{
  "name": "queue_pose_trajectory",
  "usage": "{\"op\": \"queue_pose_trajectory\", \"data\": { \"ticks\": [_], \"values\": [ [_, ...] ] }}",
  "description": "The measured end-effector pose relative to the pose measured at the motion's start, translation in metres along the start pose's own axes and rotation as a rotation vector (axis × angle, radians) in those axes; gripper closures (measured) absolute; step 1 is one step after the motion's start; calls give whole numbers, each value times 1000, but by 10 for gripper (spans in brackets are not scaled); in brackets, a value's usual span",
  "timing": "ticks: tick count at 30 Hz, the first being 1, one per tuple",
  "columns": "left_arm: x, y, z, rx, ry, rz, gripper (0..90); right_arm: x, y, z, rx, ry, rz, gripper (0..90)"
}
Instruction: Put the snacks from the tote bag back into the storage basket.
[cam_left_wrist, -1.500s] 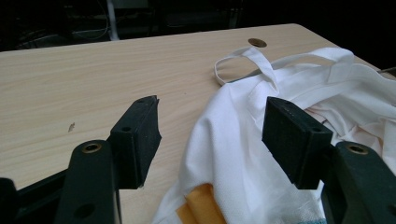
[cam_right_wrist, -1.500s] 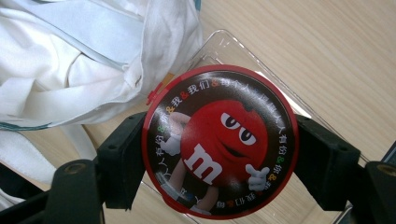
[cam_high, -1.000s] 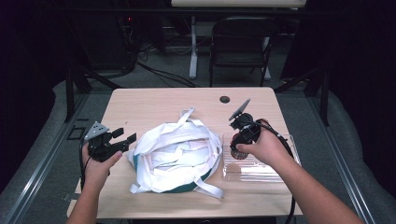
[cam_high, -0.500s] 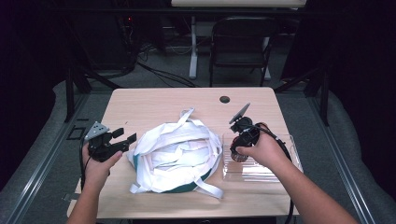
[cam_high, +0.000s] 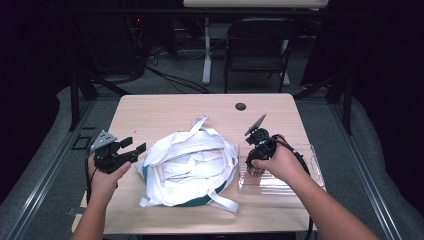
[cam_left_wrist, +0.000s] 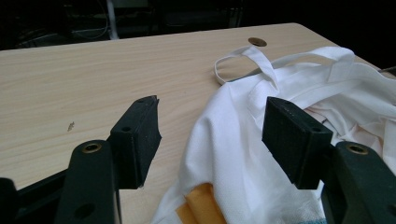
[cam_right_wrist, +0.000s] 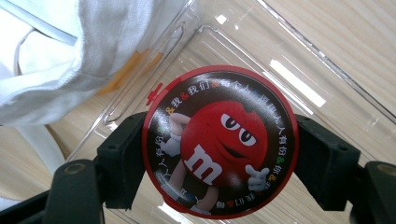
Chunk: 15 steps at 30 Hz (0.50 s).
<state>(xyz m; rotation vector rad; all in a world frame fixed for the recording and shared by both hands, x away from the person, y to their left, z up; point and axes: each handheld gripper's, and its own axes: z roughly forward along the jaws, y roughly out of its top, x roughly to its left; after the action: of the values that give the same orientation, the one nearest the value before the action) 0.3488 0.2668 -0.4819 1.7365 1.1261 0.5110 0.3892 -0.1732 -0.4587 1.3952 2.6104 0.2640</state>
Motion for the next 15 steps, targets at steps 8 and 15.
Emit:
{"op": "queue_pose_trajectory", "data": {
  "ticks": [8,15],
  "values": [
    [0,0,-1,0,2,0,367,1,0,7,6,5,5,255],
    [0,0,-1,-1,1,0,367,0,-1,14,7,4,5,255]
  ]
}}
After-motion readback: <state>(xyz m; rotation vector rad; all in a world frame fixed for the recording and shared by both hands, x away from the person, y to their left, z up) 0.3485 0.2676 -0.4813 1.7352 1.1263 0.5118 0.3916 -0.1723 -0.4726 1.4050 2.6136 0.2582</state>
